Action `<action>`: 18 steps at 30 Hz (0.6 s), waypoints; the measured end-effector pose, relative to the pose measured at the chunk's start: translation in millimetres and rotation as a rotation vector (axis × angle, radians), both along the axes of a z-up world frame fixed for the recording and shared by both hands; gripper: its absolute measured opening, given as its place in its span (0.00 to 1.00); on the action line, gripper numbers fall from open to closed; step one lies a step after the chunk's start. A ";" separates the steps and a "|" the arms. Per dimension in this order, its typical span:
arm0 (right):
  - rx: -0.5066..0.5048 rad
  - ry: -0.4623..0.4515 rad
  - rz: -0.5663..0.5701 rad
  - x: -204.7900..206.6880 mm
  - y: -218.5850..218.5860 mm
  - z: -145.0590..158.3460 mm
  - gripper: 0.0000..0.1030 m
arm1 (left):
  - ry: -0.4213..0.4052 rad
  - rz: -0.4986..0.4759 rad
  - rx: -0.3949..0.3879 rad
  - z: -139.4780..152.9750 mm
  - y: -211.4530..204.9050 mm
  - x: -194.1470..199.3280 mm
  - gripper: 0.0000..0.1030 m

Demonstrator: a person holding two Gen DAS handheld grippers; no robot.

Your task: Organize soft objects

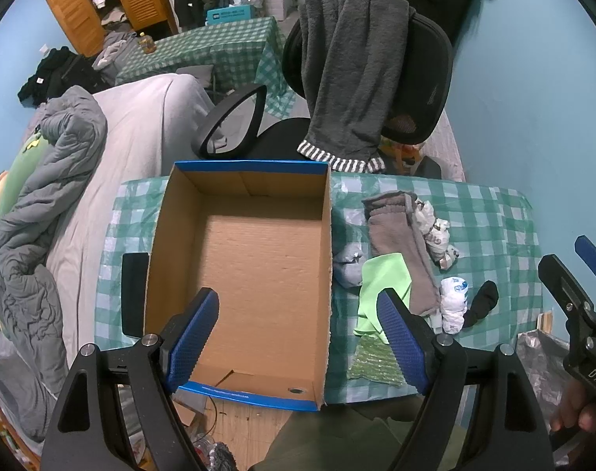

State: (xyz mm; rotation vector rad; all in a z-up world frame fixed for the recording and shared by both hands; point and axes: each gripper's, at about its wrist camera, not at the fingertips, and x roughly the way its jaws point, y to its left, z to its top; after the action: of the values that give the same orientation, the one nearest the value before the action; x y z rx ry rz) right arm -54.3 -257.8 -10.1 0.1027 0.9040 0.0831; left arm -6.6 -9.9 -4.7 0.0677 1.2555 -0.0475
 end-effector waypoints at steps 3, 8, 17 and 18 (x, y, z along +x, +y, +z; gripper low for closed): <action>0.000 0.001 0.000 -0.7 -0.6 0.2 0.98 | -0.001 0.000 0.000 -0.5 -0.7 -0.2 0.82; 0.000 0.001 0.000 -1.8 -1.7 0.4 0.98 | 0.003 -0.003 0.001 0.8 -9.5 -5.5 0.82; -0.001 0.002 0.000 -3.3 -4.0 1.5 0.98 | 0.005 -0.003 0.001 1.1 -11.1 -6.5 0.82; -0.001 0.002 0.001 -3.4 -4.2 1.7 0.98 | 0.006 -0.003 0.000 1.2 -11.6 -7.0 0.82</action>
State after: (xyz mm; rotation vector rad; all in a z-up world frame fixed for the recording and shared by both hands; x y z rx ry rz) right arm -57.6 -262.0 -8.4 0.1013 0.9058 0.0831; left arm -13.6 -21.5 -3.5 0.0698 1.2609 -0.0503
